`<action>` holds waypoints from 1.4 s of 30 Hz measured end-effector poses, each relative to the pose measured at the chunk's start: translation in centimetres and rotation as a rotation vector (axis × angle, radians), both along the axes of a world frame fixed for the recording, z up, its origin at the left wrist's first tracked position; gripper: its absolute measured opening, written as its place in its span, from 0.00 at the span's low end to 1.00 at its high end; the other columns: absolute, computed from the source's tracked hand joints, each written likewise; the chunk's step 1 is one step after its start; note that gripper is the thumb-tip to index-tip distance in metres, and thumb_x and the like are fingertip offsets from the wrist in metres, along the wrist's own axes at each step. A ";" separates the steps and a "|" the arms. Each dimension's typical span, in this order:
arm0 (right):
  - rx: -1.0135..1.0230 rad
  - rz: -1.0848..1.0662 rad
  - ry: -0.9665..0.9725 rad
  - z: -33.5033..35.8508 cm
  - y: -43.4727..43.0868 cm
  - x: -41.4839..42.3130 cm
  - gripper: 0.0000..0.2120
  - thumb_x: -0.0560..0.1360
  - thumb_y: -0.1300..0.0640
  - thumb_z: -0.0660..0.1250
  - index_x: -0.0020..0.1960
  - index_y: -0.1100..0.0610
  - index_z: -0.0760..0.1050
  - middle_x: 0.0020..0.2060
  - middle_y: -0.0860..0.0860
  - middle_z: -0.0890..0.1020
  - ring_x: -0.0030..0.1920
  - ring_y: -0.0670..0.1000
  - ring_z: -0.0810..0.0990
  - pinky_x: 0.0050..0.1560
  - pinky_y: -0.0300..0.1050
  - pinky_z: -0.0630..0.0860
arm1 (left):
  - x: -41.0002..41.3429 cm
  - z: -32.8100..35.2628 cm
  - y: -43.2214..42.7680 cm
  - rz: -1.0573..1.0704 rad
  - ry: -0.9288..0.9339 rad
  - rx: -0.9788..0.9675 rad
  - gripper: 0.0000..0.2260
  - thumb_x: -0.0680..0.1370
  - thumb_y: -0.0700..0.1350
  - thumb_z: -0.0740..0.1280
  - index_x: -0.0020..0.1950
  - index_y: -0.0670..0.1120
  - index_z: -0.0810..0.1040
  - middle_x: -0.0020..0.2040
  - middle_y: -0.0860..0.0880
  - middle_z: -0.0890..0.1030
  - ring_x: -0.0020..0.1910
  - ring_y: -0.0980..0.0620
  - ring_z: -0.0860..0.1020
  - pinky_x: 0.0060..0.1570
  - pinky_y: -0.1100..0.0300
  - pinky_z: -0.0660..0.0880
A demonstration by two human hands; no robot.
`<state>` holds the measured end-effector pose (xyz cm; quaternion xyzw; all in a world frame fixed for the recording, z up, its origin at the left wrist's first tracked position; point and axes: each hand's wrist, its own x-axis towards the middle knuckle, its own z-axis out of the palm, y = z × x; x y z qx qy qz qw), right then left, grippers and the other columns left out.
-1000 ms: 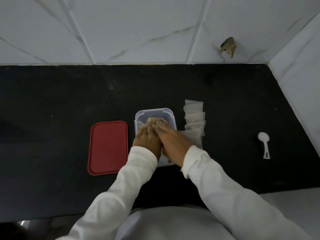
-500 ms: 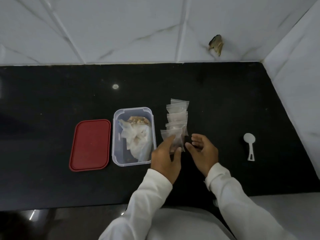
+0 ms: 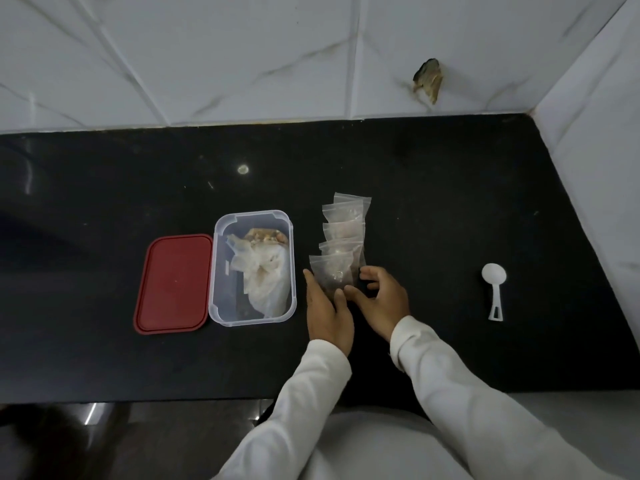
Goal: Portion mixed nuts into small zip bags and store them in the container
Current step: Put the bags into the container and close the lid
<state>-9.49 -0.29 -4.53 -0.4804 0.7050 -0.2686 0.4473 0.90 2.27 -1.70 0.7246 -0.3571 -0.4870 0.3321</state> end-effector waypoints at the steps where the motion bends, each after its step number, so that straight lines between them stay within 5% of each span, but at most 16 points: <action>1: 0.003 0.006 -0.004 0.0 -0.1 0.0 0.22 0.70 0.51 0.75 0.62 0.51 0.74 0.56 0.46 0.79 0.55 0.47 0.77 0.56 0.39 0.73 | 0.1 -0.1 -0.2 0.027 0.017 -0.007 0.32 0.82 0.40 0.59 0.81 0.50 0.44 0.78 0.50 0.62 0.75 0.52 0.64 0.68 0.66 0.59; 6: 0.036 -0.044 -0.049 0.3 -0.3 0.1 0.21 0.70 0.52 0.75 0.61 0.51 0.75 0.52 0.42 0.81 0.56 0.46 0.77 0.59 0.43 0.73 | 0.4 -0.8 -0.9 0.098 0.063 -0.041 0.29 0.83 0.38 0.58 0.80 0.50 0.50 0.75 0.51 0.67 0.73 0.53 0.67 0.66 0.67 0.61; 15: 0.088 -0.009 -0.069 0.9 -0.7 0.4 0.16 0.71 0.53 0.75 0.57 0.50 0.77 0.47 0.43 0.81 0.50 0.43 0.77 0.46 0.31 0.68 | 1.2 -1.6 -1.6 0.042 0.044 -0.048 0.27 0.82 0.35 0.59 0.79 0.50 0.55 0.68 0.51 0.73 0.67 0.54 0.72 0.63 0.65 0.66; 18: 0.083 -0.028 -0.075 0.8 -0.5 0.3 0.13 0.70 0.52 0.76 0.52 0.50 0.78 0.47 0.43 0.81 0.51 0.44 0.77 0.50 0.36 0.72 | 1.5 -1.6 -1.5 0.032 0.043 -0.061 0.27 0.81 0.35 0.61 0.78 0.50 0.60 0.67 0.52 0.73 0.66 0.55 0.72 0.63 0.65 0.68; 23: 0.085 -0.031 -0.147 1.3 -0.1 -0.9 0.14 0.71 0.51 0.74 0.55 0.49 0.77 0.51 0.43 0.81 0.53 0.41 0.78 0.49 0.35 0.72 | 1.2 -1.6 -1.1 -0.008 0.011 -0.098 0.22 0.78 0.38 0.67 0.71 0.48 0.70 0.58 0.52 0.77 0.55 0.57 0.76 0.44 0.79 0.70; 26: 0.034 -0.012 -0.191 2.1 0.2 -1.9 0.15 0.74 0.53 0.72 0.60 0.47 0.75 0.52 0.45 0.82 0.54 0.44 0.80 0.54 0.42 0.77 | 0.9 -1.1 -1.4 -0.074 0.011 -0.098 0.16 0.78 0.42 0.69 0.65 0.48 0.74 0.58 0.51 0.77 0.53 0.57 0.77 0.42 0.75 0.72; 33: -0.133 -0.055 -0.263 6.2 0.0 -1.7 0.04 0.77 0.51 0.68 0.50 0.49 0.79 0.46 0.49 0.85 0.48 0.47 0.84 0.54 0.56 0.80 | 1.3 2.8 -2.7 -0.150 0.037 -0.250 0.10 0.77 0.50 0.70 0.56 0.50 0.77 0.52 0.51 0.78 0.49 0.58 0.78 0.47 0.70 0.74; 42: -0.153 -0.025 -0.314 10.9 -1.2 5.3 0.13 0.74 0.43 0.68 0.49 0.52 0.80 0.45 0.47 0.85 0.48 0.44 0.83 0.49 0.42 0.80 | 8.7 7.5 -3.8 -0.089 -0.020 -0.403 0.05 0.77 0.51 0.70 0.44 0.52 0.79 0.41 0.53 0.84 0.42 0.57 0.82 0.44 0.61 0.80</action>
